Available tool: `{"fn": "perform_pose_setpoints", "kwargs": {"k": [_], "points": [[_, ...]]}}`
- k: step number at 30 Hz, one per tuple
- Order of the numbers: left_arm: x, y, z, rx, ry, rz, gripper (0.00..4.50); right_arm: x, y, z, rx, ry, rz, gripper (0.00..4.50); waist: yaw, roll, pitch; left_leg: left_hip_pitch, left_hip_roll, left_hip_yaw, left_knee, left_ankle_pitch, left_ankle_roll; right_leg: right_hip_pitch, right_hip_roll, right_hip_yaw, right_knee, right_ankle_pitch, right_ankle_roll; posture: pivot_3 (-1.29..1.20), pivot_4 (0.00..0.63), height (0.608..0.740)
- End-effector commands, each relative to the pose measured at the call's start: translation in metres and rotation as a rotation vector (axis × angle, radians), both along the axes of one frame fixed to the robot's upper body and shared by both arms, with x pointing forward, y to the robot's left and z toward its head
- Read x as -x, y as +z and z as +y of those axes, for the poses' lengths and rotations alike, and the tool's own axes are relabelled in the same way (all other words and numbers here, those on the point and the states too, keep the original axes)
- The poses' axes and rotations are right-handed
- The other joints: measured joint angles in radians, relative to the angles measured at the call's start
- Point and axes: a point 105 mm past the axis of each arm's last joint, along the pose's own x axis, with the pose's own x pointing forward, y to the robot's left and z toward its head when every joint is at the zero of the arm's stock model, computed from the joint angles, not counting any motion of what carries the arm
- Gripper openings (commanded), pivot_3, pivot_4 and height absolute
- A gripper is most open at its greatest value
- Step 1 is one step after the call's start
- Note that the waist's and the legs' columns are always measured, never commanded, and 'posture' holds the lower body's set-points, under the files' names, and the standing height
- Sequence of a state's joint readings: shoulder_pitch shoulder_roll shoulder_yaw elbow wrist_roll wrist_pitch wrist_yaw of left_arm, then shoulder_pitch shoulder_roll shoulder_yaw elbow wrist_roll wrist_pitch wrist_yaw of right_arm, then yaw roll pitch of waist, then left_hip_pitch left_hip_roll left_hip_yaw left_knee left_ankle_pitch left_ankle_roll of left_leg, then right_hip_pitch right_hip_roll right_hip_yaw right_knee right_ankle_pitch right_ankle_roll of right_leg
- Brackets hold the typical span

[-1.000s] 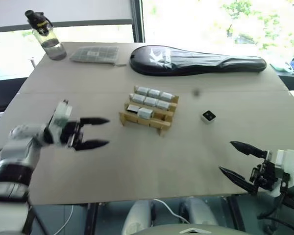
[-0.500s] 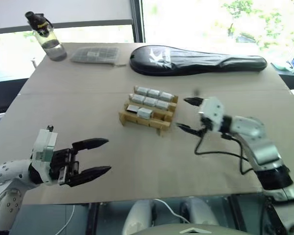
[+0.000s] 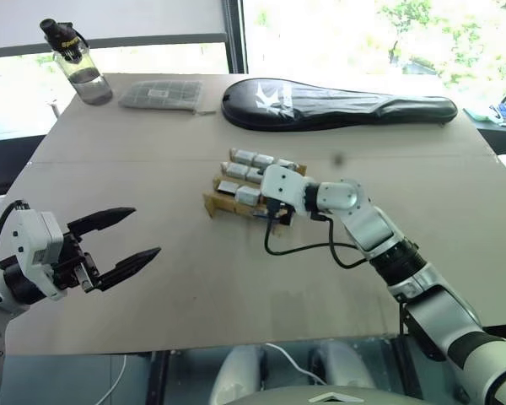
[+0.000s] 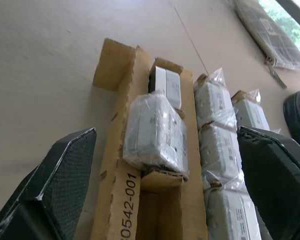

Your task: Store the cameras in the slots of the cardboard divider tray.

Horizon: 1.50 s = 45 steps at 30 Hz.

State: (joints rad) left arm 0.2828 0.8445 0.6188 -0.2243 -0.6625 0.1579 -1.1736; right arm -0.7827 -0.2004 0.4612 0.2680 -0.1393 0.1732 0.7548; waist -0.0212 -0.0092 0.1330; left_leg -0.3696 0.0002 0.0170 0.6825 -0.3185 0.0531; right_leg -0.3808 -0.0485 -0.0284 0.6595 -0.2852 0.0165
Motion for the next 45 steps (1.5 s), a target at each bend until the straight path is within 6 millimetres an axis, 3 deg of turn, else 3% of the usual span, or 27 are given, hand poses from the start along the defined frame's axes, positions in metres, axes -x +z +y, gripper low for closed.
{"fn": "perform_pose_setpoints", "kwargs": {"k": [1, 5, 8, 15, 16, 20, 26, 29, 37, 40, 45], "points": [[0.002, 0.005, 0.002, -0.016, 0.009, -0.036, 4.46, -0.004, 0.012, 0.002, 0.011, -0.006, -0.070, 4.50, 0.000, 0.000, 0.000, 0.000, 0.000, 0.000, 0.000, 0.000, 0.000, -0.001, 0.000, 0.000, 0.000, 0.000, 0.000, 0.00, 0.150, 0.740], [0.002, 0.007, -0.003, 0.015, -0.003, -0.043, 4.46, -0.009, 0.013, 0.002, 0.001, -0.033, -0.066, 4.50, -0.004, 0.000, 0.000, 0.000, 0.000, 0.000, -0.001, 0.000, 0.000, -0.001, 0.000, 0.000, 0.000, 0.000, 0.000, 0.00, 0.150, 0.740], [0.000, 0.009, -0.004, 0.023, -0.008, -0.047, 4.50, -0.009, 0.013, 0.002, 0.007, -0.031, -0.076, 3.76, -0.007, 0.001, 0.001, 0.000, 0.000, 0.000, -0.001, 0.000, 0.000, -0.001, -0.001, 0.000, 0.000, 0.000, 0.000, 0.00, 0.150, 0.740], [-0.002, 0.010, -0.005, 0.031, -0.022, -0.046, 4.50, -0.010, 0.013, 0.002, 0.005, -0.045, -0.082, 0.75, -0.016, 0.001, 0.001, 0.000, 0.000, 0.000, -0.001, 0.000, 0.000, -0.001, -0.001, 0.000, 0.000, 0.000, 0.000, 0.00, 0.150, 0.740], [-0.003, 0.011, -0.005, 0.034, -0.025, -0.047, 4.50, -0.010, 0.013, 0.002, 0.005, -0.046, -0.084, 0.56, -0.018, 0.001, 0.001, 0.000, 0.000, 0.000, -0.001, 0.000, 0.000, -0.001, -0.001, 0.000, 0.000, 0.000, 0.000, 0.00, 0.150, 0.740], [-0.003, 0.011, -0.006, 0.037, -0.031, -0.047, 4.50, -0.009, 0.014, 0.003, -0.011, -0.042, -0.074, 0.52, -0.020, 0.001, 0.001, 0.000, 0.000, 0.000, -0.001, 0.000, 0.000, -0.001, -0.001, 0.000, 0.000, 0.000, 0.000, 0.00, 0.150, 0.740], [-0.004, 0.012, -0.006, 0.037, -0.035, -0.046, 4.50, 0.003, 0.007, 0.007, -0.054, -0.011, 0.186, 0.52, -0.020, 0.001, 0.001, 0.000, 0.000, 0.000, -0.002, 0.000, 0.000, -0.001, -0.001, 0.000, 0.000, 0.000, 0.000, 0.00, 0.150, 0.740], [-0.005, 0.011, -0.007, 0.037, -0.040, -0.045, 4.50, -0.002, 0.008, 0.006, -0.064, -0.077, 0.287, 0.52, -0.021, 0.002, 0.001, 0.000, 0.000, 0.000, -0.004, 0.000, 0.000, -0.001, -0.002, 0.000, -0.001, 0.000, 0.000, 0.00, 0.150, 0.740], [-0.005, 0.012, -0.007, 0.041, -0.043, -0.050, 4.50, -0.002, 0.014, 0.012, -0.043, -0.064, 0.269, 0.52, -0.022, 0.002, 0.001, 0.000, 0.000, 0.000, -0.007, 0.000, 0.000, -0.002, -0.002, 0.000, -0.002, 0.000, 0.000, 0.00, 0.150, 0.740], [-0.004, 0.011, -0.006, 0.038, -0.042, -0.048, 4.50, -0.007, 0.025, 0.004, -0.088, -0.075, 0.271, 0.52, -0.022, 0.002, 0.001, 0.000, 0.000, 0.001, -0.009, 0.000, -0.001, -0.004, -0.002, 0.000, -0.002, 0.000, 0.000, 0.00, 0.150, 0.740], [-0.004, 0.011, -0.005, 0.039, -0.042, -0.045, 4.50, -0.012, 0.043, 0.001, -0.211, -0.112, 0.337, 2.16, -0.021, 0.001, 0.001, -0.005, 0.000, 0.001, -0.009, 0.000, -0.001, -0.008, -0.002, 0.000, -0.002, 0.000, 0.000, 0.00, 0.150, 0.740]]}}
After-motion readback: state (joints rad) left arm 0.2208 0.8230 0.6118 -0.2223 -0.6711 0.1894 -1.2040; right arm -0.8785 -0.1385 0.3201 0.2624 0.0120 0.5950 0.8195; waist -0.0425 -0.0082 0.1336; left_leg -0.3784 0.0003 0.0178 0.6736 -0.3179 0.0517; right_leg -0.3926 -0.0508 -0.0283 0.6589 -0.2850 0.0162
